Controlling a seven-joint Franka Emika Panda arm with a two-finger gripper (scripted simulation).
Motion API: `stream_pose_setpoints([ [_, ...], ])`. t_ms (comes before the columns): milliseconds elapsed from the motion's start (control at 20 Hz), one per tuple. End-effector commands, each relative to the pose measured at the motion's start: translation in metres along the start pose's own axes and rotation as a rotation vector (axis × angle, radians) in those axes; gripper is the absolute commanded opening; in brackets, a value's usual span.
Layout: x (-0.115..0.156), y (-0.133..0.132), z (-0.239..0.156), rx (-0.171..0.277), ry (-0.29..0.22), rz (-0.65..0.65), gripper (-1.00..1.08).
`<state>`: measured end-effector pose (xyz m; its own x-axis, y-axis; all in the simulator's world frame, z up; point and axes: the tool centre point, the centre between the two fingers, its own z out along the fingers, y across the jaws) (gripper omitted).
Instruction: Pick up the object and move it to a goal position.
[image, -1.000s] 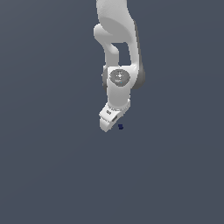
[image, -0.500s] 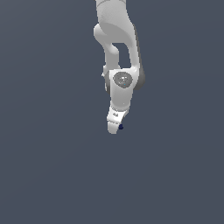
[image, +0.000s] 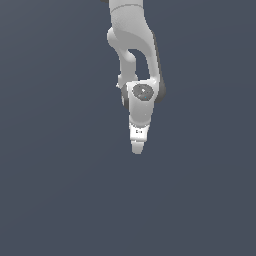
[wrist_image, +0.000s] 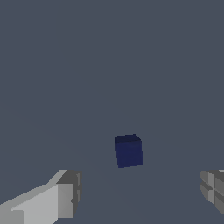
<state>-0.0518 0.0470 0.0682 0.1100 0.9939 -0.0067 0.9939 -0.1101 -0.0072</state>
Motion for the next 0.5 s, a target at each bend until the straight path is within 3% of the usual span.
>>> stream_pose_setpoints([
  [0, 0.0022, -0.0013, 0.0020, -0.003, 0.003, -0.046, 1.00],
  [450, 0.0055, -0.0035, 0.0049, -0.008, 0.006, -0.111, 1.00],
])
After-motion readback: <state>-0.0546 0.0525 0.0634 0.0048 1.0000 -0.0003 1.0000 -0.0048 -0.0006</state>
